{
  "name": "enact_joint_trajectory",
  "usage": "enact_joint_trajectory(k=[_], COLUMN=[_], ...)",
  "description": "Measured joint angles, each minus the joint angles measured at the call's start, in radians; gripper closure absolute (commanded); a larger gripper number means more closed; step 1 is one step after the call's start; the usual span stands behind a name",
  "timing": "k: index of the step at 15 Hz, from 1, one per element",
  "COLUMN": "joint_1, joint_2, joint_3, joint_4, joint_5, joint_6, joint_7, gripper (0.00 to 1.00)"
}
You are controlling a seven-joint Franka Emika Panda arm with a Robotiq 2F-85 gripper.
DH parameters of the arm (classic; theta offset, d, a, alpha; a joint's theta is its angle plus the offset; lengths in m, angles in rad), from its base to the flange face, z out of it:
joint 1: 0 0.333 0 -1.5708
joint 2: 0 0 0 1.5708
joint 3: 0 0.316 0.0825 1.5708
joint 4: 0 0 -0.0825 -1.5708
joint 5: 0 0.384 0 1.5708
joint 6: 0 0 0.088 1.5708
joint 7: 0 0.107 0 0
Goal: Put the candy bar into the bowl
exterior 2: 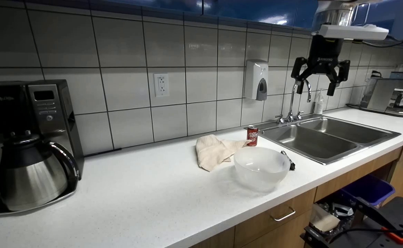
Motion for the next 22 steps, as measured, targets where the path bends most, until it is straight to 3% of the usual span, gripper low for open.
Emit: enact_joint_trajectory(k=[10,22], joint_1=[-0.016,-0.014], joint_2=[0.254,0.587], joint_3=[-0.087,-0.093], joint_4=[0.115,0.256], joint_5=[-0.027,-0.026], joint_6=[0.174,0.380], joint_7=[-0.114,-0.125], gripper=[0.00,0.00])
